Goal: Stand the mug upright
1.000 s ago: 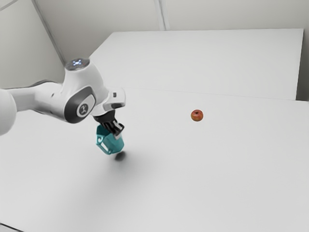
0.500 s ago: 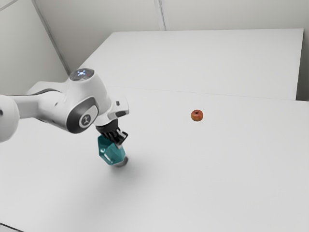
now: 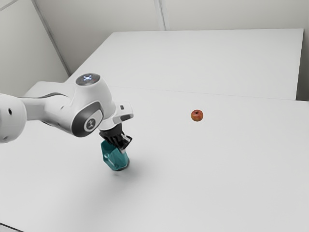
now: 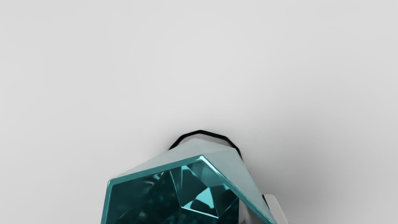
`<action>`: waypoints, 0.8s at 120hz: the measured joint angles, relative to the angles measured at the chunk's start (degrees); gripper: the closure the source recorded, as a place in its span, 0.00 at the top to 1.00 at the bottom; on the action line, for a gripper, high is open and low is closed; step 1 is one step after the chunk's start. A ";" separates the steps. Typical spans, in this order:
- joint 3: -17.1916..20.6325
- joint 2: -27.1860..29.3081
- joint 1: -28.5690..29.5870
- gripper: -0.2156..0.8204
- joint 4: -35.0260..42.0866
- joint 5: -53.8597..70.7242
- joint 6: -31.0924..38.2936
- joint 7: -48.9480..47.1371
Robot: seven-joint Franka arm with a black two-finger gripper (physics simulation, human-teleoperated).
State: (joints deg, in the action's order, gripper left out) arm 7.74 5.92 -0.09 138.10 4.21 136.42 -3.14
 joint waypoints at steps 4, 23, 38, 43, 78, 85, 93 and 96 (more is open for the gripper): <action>0.00 -0.19 0.00 0.03 0.00 0.01 0.10 -0.18; 0.00 -0.83 -0.11 0.05 0.00 0.02 0.51 -0.90; 0.00 -0.63 -0.68 0.20 -0.08 -0.30 1.03 -0.96; 0.00 -0.59 -0.80 0.27 -0.08 -0.36 1.14 -0.96; 0.00 0.39 -0.89 0.65 -0.29 -0.55 1.56 -0.94; -0.02 0.55 -0.89 0.68 -0.40 -0.58 1.57 -0.88; -0.01 0.64 -0.88 0.71 -0.61 -0.62 1.53 -0.81; -0.01 0.68 -0.88 0.72 -0.71 -0.64 1.48 -0.78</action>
State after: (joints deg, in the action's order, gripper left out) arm 7.73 6.60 -0.98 137.39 3.57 137.89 -3.92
